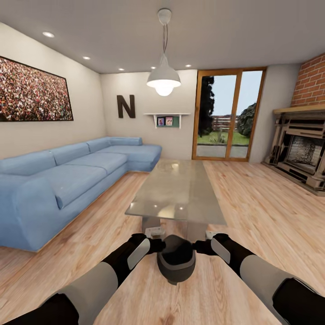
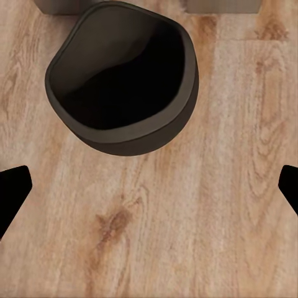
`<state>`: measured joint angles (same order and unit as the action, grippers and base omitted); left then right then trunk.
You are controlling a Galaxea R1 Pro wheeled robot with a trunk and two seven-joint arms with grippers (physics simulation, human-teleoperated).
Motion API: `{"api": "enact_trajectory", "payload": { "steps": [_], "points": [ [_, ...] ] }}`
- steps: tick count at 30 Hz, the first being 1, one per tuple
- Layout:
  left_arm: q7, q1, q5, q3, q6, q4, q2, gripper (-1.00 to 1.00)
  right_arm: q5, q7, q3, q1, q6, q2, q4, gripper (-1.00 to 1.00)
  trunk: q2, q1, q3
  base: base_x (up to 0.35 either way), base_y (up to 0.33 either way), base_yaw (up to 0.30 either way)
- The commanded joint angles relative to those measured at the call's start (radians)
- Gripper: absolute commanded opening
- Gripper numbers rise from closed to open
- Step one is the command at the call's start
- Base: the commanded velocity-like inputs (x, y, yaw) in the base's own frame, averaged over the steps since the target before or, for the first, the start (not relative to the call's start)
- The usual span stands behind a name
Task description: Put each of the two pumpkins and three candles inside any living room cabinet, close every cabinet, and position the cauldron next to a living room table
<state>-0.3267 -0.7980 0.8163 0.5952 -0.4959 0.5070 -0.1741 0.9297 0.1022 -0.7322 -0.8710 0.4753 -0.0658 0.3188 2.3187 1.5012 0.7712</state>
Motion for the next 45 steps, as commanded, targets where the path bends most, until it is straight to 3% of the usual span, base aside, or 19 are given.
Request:
{"api": "enact_trajectory", "payload": {
  "steps": [1,10,32,45],
  "points": [
    [-0.009,0.0,0.011,0.006,-0.001,0.0,0.001,1.0,0.011,0.009,-0.007,0.0,0.003,-0.001,0.003,1.0,-0.007,-0.004,-0.002,0.0,0.0,0.0],
    [-0.012,0.003,0.011,0.007,-0.001,-0.002,0.002,1.0,0.011,0.009,-0.007,0.0,0.003,0.0,0.003,1.0,-0.07,-0.039,-0.037,-0.023,0.0,-0.136],
    [-0.013,0.003,0.012,0.007,-0.001,-0.001,0.008,1.0,0.011,0.01,-0.008,-0.001,0.002,0.001,0.003,1.0,-0.224,-0.123,-0.131,-0.317,0.0,-0.213],
    [-0.014,0.003,0.012,0.008,-0.001,-0.002,0.007,1.0,0.011,0.01,-0.009,0.0,0.002,0.001,0.003,1.0,-0.315,-0.173,-0.187,-0.024,0.0,-0.213]
  ]
}}
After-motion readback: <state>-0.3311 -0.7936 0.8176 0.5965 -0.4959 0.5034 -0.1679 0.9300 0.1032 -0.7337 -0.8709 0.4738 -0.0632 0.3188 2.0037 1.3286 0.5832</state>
